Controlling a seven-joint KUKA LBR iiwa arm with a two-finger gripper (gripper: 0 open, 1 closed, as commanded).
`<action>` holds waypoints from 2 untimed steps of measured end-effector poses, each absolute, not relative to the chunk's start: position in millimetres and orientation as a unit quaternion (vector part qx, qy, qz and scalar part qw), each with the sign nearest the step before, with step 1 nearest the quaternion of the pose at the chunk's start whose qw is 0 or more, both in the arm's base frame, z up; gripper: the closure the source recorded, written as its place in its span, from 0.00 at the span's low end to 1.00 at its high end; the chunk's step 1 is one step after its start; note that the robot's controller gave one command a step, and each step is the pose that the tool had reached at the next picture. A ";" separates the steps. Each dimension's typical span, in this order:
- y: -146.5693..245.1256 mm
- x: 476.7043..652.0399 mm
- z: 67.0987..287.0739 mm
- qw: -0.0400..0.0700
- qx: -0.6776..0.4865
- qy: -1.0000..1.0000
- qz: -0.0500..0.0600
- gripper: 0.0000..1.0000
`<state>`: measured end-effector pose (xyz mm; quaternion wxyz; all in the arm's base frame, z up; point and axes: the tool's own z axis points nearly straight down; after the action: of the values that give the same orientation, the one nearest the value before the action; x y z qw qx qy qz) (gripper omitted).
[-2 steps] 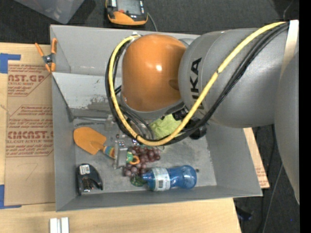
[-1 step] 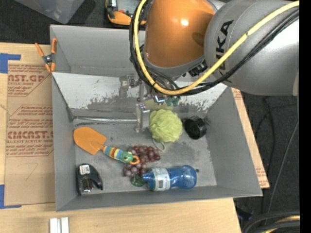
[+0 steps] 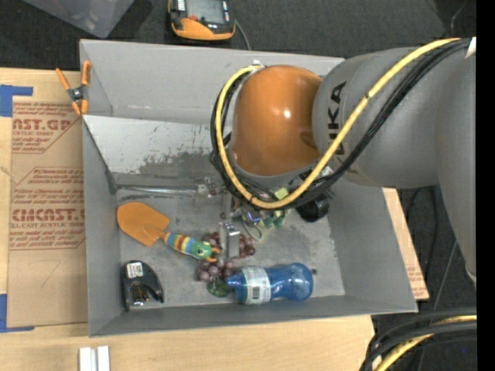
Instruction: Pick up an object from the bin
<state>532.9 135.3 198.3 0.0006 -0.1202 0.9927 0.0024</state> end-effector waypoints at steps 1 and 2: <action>131.1 528.4 170.8 0.004 -0.139 0.990 0.001 0.00; 117.4 506.3 139.3 -0.001 -0.104 0.995 0.002 0.00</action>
Offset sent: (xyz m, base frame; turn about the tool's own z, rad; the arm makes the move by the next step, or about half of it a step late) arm -0.0271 -0.0201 -0.0589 0.0353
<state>506.3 117.4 139.3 -0.0015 -0.1036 0.9946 0.0025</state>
